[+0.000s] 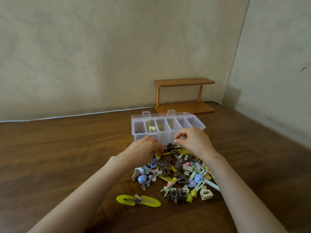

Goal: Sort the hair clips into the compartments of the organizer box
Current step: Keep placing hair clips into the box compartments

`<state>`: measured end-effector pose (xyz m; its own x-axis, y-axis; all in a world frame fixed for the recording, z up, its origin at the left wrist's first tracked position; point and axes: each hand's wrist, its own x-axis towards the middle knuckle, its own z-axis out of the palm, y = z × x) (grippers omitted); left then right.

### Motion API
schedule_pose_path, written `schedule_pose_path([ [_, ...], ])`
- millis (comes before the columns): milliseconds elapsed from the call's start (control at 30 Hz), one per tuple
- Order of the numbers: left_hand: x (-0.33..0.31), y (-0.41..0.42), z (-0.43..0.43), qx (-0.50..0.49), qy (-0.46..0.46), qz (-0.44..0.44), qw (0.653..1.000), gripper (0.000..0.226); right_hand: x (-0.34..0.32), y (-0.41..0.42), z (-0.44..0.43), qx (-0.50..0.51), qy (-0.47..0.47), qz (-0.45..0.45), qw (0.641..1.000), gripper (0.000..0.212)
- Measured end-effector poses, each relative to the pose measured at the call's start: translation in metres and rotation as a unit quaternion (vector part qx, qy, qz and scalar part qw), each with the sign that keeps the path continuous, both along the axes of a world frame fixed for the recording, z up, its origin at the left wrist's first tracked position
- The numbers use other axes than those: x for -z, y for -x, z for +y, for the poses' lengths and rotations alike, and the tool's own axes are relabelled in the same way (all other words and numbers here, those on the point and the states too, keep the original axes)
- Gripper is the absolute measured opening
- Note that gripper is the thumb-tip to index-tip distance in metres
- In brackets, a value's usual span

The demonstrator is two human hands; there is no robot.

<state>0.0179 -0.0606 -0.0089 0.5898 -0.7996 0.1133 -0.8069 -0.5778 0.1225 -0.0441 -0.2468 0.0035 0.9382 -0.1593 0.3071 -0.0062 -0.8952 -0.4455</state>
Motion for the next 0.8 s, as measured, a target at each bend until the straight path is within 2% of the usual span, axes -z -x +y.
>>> schedule_pose_path([
  [133,-0.004,-0.002,0.002,-0.006,0.006,0.019,1.0,0.032,0.004,-0.001,0.007,0.015,0.035,0.027,0.999,0.02],
  [300,-0.005,0.004,-0.001,-0.035,0.056,0.009,0.998,0.023,0.009,-0.003,0.015,0.03,0.092,0.05,0.994,0.038],
  [400,-0.005,0.007,-0.002,-0.03,0.062,0.001,0.998,0.034,0.009,-0.004,0.015,0.01,0.057,0.082,0.995,0.033],
  [467,-0.004,0.007,-0.003,-0.029,0.054,-0.009,0.998,0.037,0.007,-0.004,0.01,-0.017,-0.026,0.111,0.993,0.025],
  [533,-0.002,0.006,-0.003,-0.026,0.046,-0.016,0.998,0.037,0.001,-0.003,0.004,-0.039,-0.159,0.119,0.979,0.018],
  [600,-0.001,0.005,-0.002,-0.025,0.045,-0.017,0.999,0.036,-0.004,0.0,-0.001,-0.044,-0.296,0.115,0.947,0.015],
  [700,-0.002,0.005,-0.003,-0.02,0.051,-0.023,0.998,0.033,-0.008,0.002,-0.009,-0.06,-0.461,0.127,0.876,0.021],
  [800,-0.003,0.006,-0.003,-0.014,0.063,-0.029,0.997,0.031,-0.01,0.001,-0.013,-0.094,-0.53,0.143,0.831,0.029],
])
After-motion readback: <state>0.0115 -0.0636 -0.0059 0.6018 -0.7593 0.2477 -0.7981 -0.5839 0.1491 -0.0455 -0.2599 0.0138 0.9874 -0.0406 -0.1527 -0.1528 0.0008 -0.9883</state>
